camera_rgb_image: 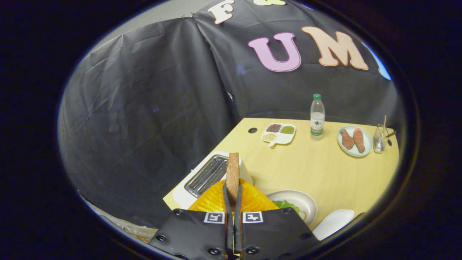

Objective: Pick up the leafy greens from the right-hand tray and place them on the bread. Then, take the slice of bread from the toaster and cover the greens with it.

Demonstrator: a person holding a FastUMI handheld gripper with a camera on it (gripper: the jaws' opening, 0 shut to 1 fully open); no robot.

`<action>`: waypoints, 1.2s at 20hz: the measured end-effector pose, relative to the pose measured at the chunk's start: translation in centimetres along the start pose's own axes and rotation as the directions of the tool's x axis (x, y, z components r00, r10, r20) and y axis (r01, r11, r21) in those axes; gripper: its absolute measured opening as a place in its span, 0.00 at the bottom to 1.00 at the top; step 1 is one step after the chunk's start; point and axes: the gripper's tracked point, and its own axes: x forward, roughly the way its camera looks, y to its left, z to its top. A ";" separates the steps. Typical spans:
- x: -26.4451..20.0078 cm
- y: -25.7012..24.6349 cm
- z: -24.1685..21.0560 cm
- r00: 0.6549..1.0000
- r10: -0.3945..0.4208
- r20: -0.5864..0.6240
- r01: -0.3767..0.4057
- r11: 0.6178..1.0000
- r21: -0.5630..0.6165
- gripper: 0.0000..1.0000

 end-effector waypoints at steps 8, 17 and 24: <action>0.1 -4.1 -4.6 0.999 -0.048 -0.020 0.050 0.991 0.127 0.04; 1.0 -7.8 -9.0 0.996 -0.076 -0.055 0.089 0.959 0.270 0.04; 1.0 -11.2 -11.5 0.986 -0.134 -0.094 0.158 0.931 0.330 0.04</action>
